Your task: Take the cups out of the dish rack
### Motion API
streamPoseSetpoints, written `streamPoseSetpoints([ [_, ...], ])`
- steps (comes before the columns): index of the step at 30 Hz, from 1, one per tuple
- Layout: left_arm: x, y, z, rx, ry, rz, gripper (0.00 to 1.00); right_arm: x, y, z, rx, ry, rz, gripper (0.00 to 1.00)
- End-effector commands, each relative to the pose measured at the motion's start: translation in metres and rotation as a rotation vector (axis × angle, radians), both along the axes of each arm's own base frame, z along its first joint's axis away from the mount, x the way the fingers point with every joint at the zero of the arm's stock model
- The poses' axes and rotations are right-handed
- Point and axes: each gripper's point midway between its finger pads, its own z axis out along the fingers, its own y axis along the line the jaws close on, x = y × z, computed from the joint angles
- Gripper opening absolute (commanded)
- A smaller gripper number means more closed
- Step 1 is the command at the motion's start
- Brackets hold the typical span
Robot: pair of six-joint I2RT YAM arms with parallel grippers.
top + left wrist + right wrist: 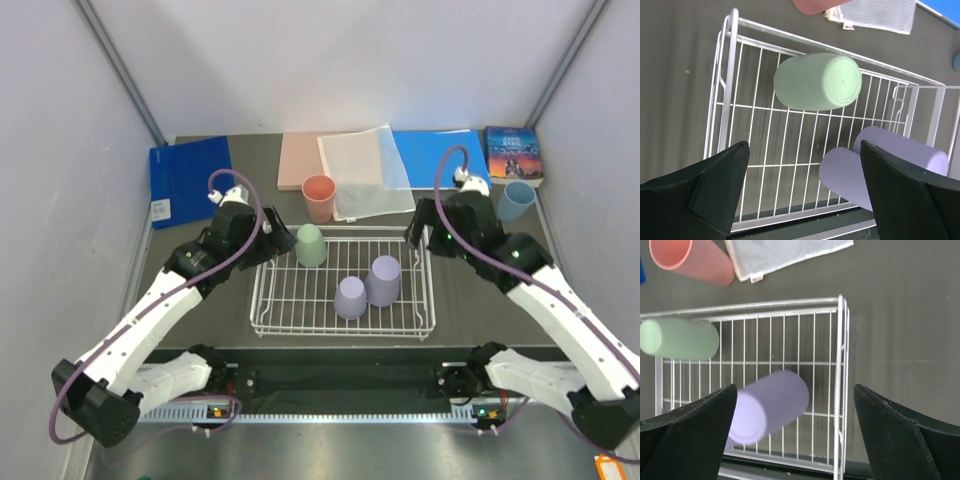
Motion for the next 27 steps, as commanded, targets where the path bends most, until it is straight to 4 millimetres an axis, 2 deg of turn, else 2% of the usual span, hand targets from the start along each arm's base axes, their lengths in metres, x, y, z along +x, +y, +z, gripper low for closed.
streamPoseSetpoints([
  [1, -0.002, 0.005, 0.011, 0.019, -0.080, -0.036, 0.96, -0.031, 0.010, 0.010, 0.069, -0.071, 0.043, 1.00],
  [2, -0.004, 0.004, 0.010, 0.021, -0.079, -0.042, 0.96, -0.038, 0.014, 0.000, 0.069, -0.044, 0.044, 1.00],
  [5, -0.009, 0.002, 0.008, 0.009, -0.073, -0.064, 0.96, -0.059, 0.034, -0.008, 0.066, -0.042, 0.096, 1.00],
  [9, -0.012, -0.003, 0.011, -0.017, -0.094, -0.084, 0.96, -0.065, 0.062, -0.008, 0.075, -0.045, 0.146, 1.00],
  [11, -0.014, -0.003, 0.012, -0.017, -0.094, -0.081, 0.96, -0.067, 0.074, -0.015, 0.033, -0.026, 0.167, 1.00],
  [18, -0.019, 0.004, 0.005, -0.003, -0.065, -0.044, 0.96, -0.052, 0.089, -0.031, -0.046, -0.032, 0.156, 1.00],
  [27, -0.022, 0.013, 0.000, 0.015, -0.057, -0.012, 0.96, -0.037, 0.090, -0.060, -0.191, -0.022, 0.141, 1.00],
])
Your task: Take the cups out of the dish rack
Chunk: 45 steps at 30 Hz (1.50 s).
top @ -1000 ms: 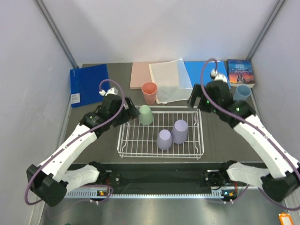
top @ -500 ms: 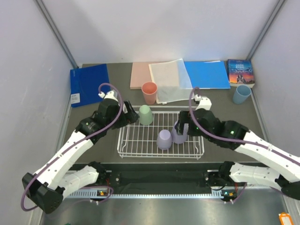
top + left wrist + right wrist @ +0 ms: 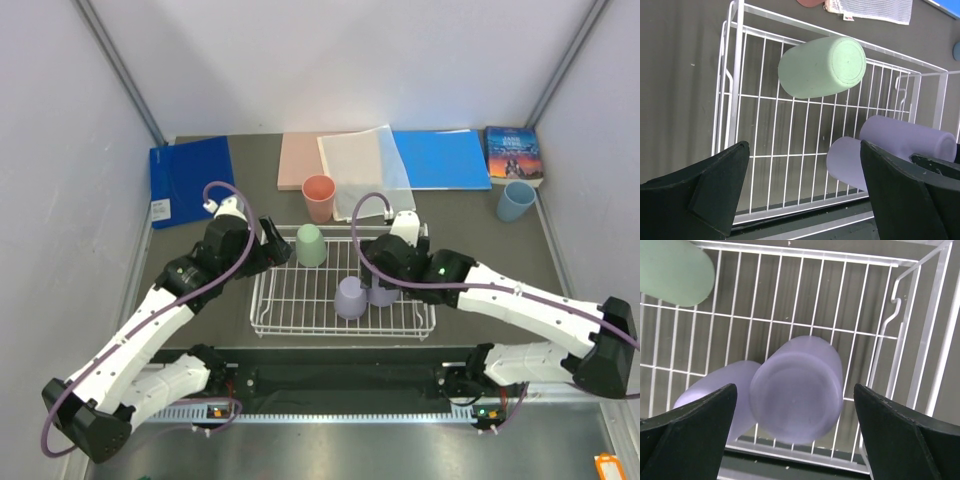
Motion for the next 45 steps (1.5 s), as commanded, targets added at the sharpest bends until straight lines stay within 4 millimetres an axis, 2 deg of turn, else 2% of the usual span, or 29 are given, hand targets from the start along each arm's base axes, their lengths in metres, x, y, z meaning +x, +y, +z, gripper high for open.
streamPoseSetpoints([
  [1, 0.000, 0.006, -0.002, 0.011, -0.005, 0.029, 0.96, 0.014, 0.010, 0.012, -0.008, -0.065, -0.004, 1.00],
  [2, 0.000, 0.005, -0.002, 0.011, -0.006, 0.029, 0.96, 0.014, 0.010, 0.010, -0.012, -0.062, -0.009, 0.98],
  [4, 0.000, 0.006, -0.001, 0.010, -0.009, 0.030, 0.96, 0.013, 0.009, 0.008, -0.010, -0.058, -0.019, 0.83],
  [5, 0.001, 0.006, -0.001, 0.011, -0.010, 0.033, 0.96, 0.014, 0.007, 0.009, -0.009, -0.061, -0.030, 0.60],
  [8, 0.001, 0.007, 0.001, 0.014, -0.020, 0.031, 0.96, 0.014, 0.004, 0.018, 0.015, -0.080, -0.048, 0.31],
  [10, 0.002, 0.007, 0.002, 0.015, -0.024, 0.030, 0.95, 0.016, 0.001, 0.030, 0.028, -0.104, -0.061, 0.22],
  [11, 0.003, 0.006, 0.003, 0.014, -0.028, 0.029, 0.95, 0.017, -0.001, 0.035, 0.027, -0.117, -0.065, 0.11],
  [13, 0.004, 0.005, 0.005, 0.012, -0.034, 0.025, 0.95, 0.019, 0.000, 0.056, 0.062, -0.149, -0.066, 0.00],
  [15, 0.007, 0.003, 0.007, 0.010, -0.036, 0.023, 0.95, 0.019, 0.000, 0.077, 0.103, -0.186, -0.060, 0.00],
  [18, 0.010, -0.001, 0.017, -0.011, -0.052, 0.018, 0.95, 0.019, 0.001, 0.130, 0.252, -0.277, -0.048, 0.00],
  [20, 0.014, -0.006, 0.035, -0.047, -0.090, 0.012, 0.95, 0.011, 0.001, 0.162, 0.396, -0.331, -0.010, 0.00],
  [21, 0.014, -0.012, 0.043, -0.077, -0.104, -0.007, 0.95, 0.012, 0.009, 0.176, 0.484, -0.387, 0.016, 0.00],
  [23, 0.013, -0.022, 0.068, -0.154, -0.156, -0.042, 0.96, 0.001, 0.006, 0.194, 0.615, -0.430, 0.065, 0.00],
  [24, 0.016, -0.032, 0.090, -0.233, -0.216, -0.065, 0.96, 0.002, 0.007, 0.188, 0.647, -0.425, 0.068, 0.00],
  [25, 0.007, -0.045, 0.104, -0.305, -0.233, -0.141, 0.96, 0.009, 0.002, 0.194, 0.689, -0.444, 0.045, 0.00],
  [26, 0.001, -0.048, 0.122, -0.362, -0.282, -0.163, 0.96, 0.005, 0.003, 0.199, 0.742, -0.436, 0.075, 0.00],
  [27, 0.001, -0.052, 0.148, -0.457, -0.348, -0.166, 0.96, 0.007, 0.006, 0.190, 0.767, -0.415, 0.079, 0.00],
  [28, -0.001, -0.052, 0.151, -0.499, -0.363, -0.161, 0.96, 0.014, 0.001, 0.201, 0.826, -0.449, 0.070, 0.00],
  [29, -0.008, -0.050, 0.168, -0.557, -0.414, -0.166, 0.98, 0.007, 0.008, 0.205, 0.883, -0.430, 0.126, 0.00],
  [30, -0.011, -0.051, 0.188, -0.641, -0.459, -0.174, 0.98, 0.008, 0.012, 0.201, 0.897, -0.422, 0.152, 0.00],
  [32, -0.021, -0.063, 0.195, -0.727, -0.447, -0.248, 0.98, 0.010, 0.024, 0.205, 0.917, -0.419, 0.200, 0.00],
  [34, -0.029, -0.074, 0.216, -0.864, -0.453, -0.318, 0.96, 0.011, 0.033, 0.204, 0.929, -0.398, 0.226, 0.00],
  [35, -0.034, -0.081, 0.215, -0.892, -0.429, -0.367, 0.96, 0.012, 0.040, 0.213, 0.969, -0.412, 0.246, 0.00],
  [38, -0.033, -0.087, 0.209, -0.902, -0.394, -0.385, 0.95, 0.015, 0.050, 0.217, 1.007, -0.419, 0.277, 0.00],
  [45, -0.027, -0.077, 0.192, -0.822, -0.387, -0.307, 0.95, 0.022, 0.061, 0.228, 0.992, -0.426, 0.303, 0.00],
])
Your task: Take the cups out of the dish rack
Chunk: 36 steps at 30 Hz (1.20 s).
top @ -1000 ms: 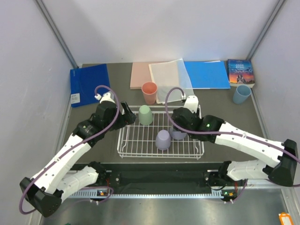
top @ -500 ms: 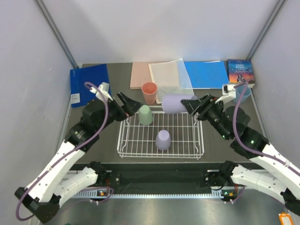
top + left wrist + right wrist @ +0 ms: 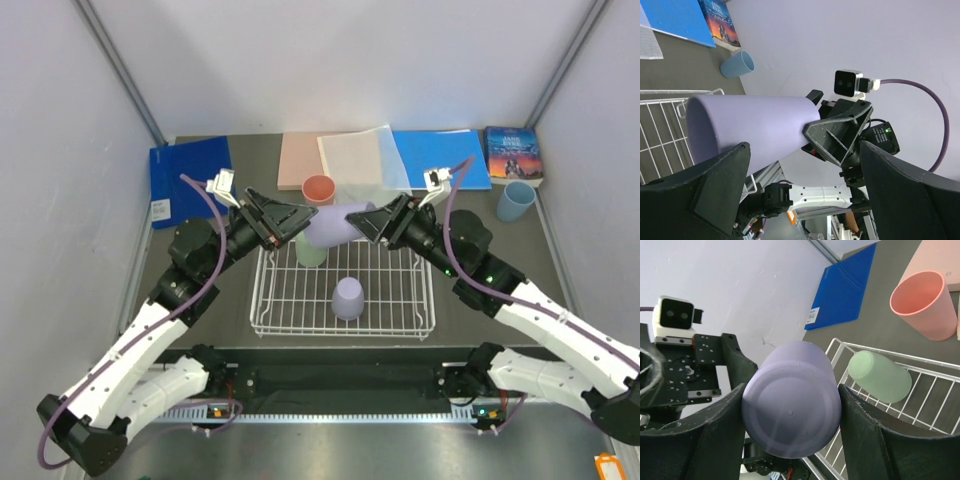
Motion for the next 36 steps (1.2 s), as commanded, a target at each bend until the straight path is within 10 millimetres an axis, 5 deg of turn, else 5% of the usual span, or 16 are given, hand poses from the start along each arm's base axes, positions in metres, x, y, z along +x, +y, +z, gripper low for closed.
streamPoseSetpoints([
  [1, -0.008, 0.012, 0.017, -0.010, -0.062, 0.041, 0.95, -0.001, 0.000, 0.057, 0.103, -0.113, 0.008, 0.00],
  [9, 0.004, 0.032, 0.004, 0.096, -0.035, 0.179, 0.95, 0.002, -0.017, 0.055, 0.050, -0.130, -0.064, 0.00],
  [23, -0.004, -0.009, 0.010, -0.043, -0.058, -0.060, 0.90, -0.021, 0.037, 0.062, 0.209, -0.138, 0.242, 0.00],
  [27, -0.007, -0.008, 0.009, -0.050, -0.058, -0.066, 0.54, -0.022, 0.037, 0.059, 0.227, -0.134, 0.243, 0.00],
  [28, -0.006, -0.006, 0.009, -0.053, -0.058, -0.053, 0.31, -0.022, 0.034, 0.060, 0.227, -0.139, 0.235, 0.00],
  [31, -0.004, -0.001, 0.003, -0.030, -0.040, -0.019, 0.00, -0.021, 0.028, 0.060, 0.209, -0.148, 0.209, 0.00],
  [34, -0.002, 0.004, -0.001, -0.001, -0.029, 0.015, 0.00, -0.017, 0.022, 0.058, 0.172, -0.152, 0.171, 0.00],
  [36, 0.002, 0.007, 0.000, 0.033, -0.017, 0.049, 0.00, -0.010, 0.017, 0.046, 0.102, -0.107, 0.126, 0.18],
])
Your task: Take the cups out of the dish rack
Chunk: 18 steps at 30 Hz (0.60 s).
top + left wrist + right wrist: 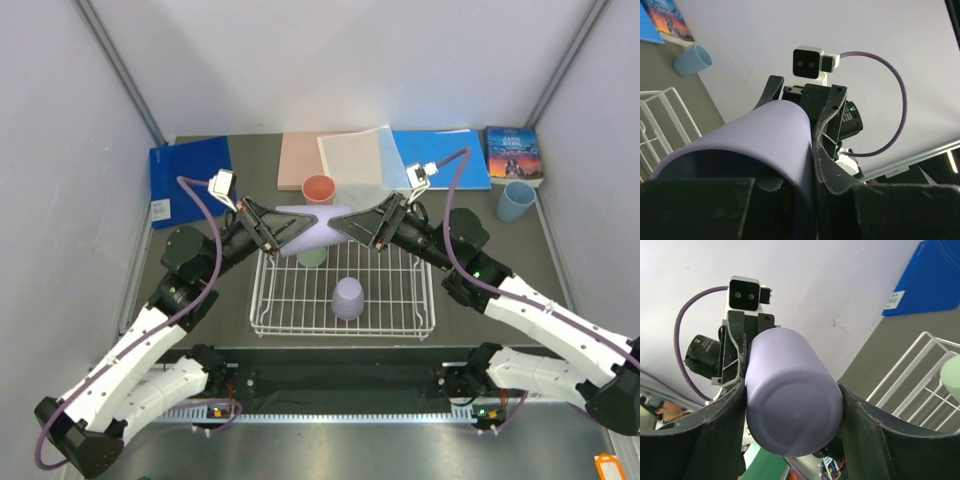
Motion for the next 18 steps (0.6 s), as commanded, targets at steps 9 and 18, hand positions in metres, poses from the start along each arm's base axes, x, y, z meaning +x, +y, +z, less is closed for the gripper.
streamPoseSetpoints([
  [9, 0.074, 0.100, -0.074, 0.738, 0.287, 0.635, 0.00, 0.067, -0.107, -0.046, -0.608, 0.052, -0.607, 0.89],
  [18, 0.089, 0.232, -0.136, 1.357, 0.661, 1.094, 0.00, 0.078, -0.146, -0.069, -0.864, 0.073, -0.753, 0.88],
])
